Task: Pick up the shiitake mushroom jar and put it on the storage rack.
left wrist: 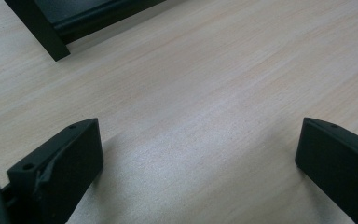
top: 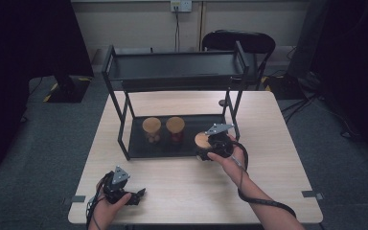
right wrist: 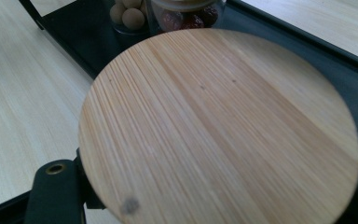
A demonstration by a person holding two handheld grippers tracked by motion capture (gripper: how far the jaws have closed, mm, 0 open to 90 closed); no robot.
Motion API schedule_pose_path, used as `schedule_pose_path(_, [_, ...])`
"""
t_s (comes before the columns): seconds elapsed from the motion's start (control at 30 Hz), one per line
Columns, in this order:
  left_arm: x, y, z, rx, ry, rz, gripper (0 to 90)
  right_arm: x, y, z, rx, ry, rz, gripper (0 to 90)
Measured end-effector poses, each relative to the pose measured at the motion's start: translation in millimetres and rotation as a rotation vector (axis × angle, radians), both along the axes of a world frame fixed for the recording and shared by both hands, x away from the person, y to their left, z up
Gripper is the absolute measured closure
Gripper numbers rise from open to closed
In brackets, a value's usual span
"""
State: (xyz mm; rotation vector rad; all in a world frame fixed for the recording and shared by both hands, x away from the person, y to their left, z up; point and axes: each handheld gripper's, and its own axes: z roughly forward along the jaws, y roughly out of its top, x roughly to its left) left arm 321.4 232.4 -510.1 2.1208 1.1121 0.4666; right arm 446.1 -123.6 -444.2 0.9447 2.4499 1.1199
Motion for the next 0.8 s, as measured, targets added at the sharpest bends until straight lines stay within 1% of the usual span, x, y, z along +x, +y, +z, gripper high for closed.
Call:
schedule_pose_path(0.47, [0.0,0.2,0.1,0.001,0.001,-0.002,0.4,10.7,7.8,1.9,0.007,0.008,-0.013,25.8])
schedule_pose_path(0.8, [0.0,0.2,0.1,0.001,0.001,-0.002,0.4,18.4,11.0,4.8,0.007,0.001,-0.021,25.8])
